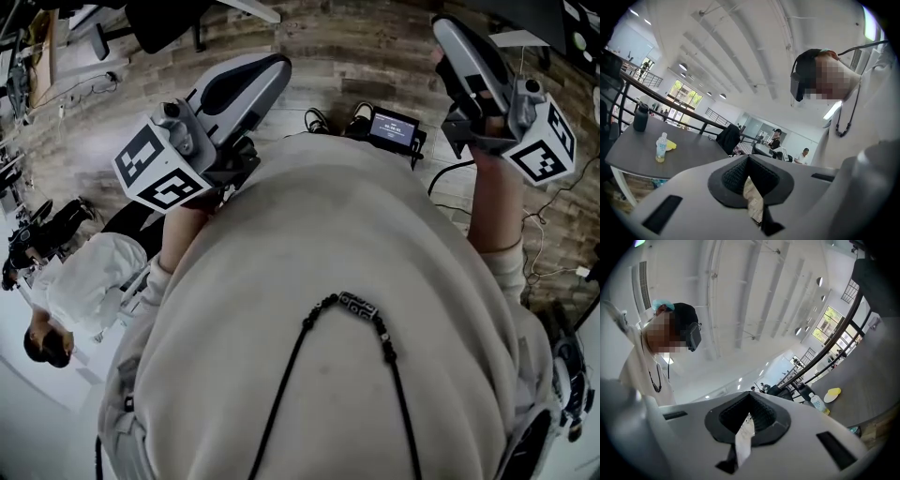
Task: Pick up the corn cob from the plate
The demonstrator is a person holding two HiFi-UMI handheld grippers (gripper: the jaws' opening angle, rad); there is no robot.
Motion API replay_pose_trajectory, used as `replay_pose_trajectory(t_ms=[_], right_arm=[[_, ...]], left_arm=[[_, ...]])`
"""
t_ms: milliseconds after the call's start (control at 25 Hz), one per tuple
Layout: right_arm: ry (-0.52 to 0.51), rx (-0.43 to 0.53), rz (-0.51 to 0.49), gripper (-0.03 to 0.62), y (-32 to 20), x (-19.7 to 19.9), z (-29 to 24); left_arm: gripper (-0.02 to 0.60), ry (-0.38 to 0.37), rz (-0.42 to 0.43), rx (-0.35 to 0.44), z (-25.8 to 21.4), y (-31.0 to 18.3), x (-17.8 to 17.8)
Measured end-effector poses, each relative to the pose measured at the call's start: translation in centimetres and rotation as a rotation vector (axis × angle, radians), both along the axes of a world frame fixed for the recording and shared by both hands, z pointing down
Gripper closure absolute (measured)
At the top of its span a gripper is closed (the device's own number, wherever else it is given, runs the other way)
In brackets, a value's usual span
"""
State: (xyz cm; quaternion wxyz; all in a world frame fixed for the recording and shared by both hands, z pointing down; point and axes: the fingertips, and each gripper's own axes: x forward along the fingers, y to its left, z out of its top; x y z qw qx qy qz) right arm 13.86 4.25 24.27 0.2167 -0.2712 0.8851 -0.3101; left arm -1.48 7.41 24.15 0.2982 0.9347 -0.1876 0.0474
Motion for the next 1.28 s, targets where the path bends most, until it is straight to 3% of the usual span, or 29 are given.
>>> replay_pose_trajectory(t_ms=[120,320,440,600,720,800,1000,1280], right_arm=[[0.016,-0.002,0.037,0.579,0.5,0.7,0.0],[0.071,-0.021,0.098,0.579,1.7,2.4,-0.1],[0.121,-0.04,0.153,0.579,2.2,3.1,0.0],[0.134,-0.067,0.246,0.579,0.8,3.6,-0.4],[0.143,-0.068,0.31,0.579,0.4,4.0,-0.7],[0.145,-0.066,0.35,0.579,0.6,4.0,-0.7],[0.164,-0.039,0.436,0.579,0.6,4.2,-1.8],[0.218,-0.024,0.477,0.579,-0.1,3.4,-3.3]], left_arm=[[0.58,0.025,0.024,-0.002,-0.5,-0.7,0.2],[0.58,0.316,0.044,-0.117,-4.0,-3.4,0.7],[0.58,0.339,0.071,-0.128,-4.1,-5.5,0.9],[0.58,0.478,0.223,-0.17,-6.3,-7.7,1.7],[0.58,0.459,0.33,-0.109,-7.1,-8.0,3.0],[0.58,0.411,0.354,-0.086,-6.1,-8.5,3.5],[0.58,0.382,0.426,-0.081,-4.2,-9.9,5.2],[0.58,0.411,0.492,-0.05,-4.5,-11.4,5.5]])
